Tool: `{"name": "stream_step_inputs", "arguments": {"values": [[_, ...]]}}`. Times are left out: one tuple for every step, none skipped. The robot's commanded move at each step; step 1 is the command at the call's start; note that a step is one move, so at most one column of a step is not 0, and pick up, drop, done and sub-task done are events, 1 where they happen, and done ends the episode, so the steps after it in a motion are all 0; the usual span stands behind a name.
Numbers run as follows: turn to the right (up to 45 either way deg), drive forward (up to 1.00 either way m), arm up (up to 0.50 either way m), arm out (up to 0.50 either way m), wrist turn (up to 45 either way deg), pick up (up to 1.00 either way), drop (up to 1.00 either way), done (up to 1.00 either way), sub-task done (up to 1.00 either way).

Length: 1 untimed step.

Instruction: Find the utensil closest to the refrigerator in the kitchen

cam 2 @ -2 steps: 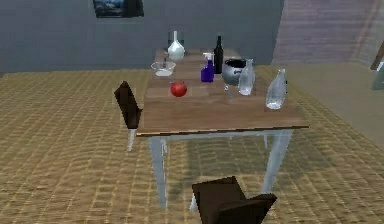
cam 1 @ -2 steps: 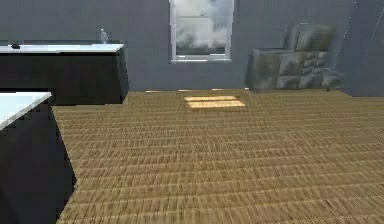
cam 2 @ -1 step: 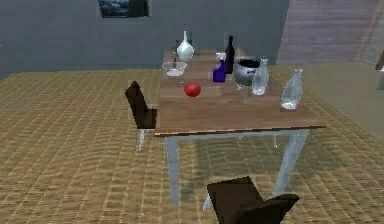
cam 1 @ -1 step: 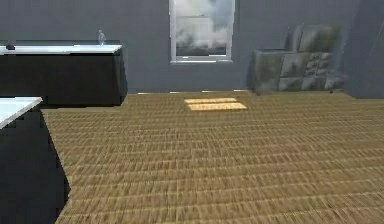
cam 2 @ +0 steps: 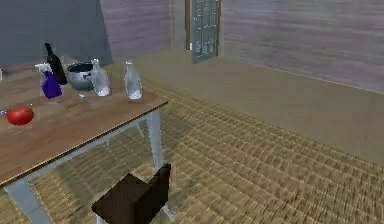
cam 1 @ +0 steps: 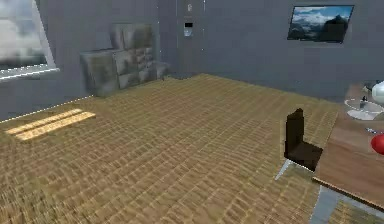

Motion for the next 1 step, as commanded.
{"name": "stream_step_inputs", "arguments": {"values": [[0.0, 1.00, 0.00, 0.00, 0.0, 0.00, 0.00, 0.00, 0.00]]}}
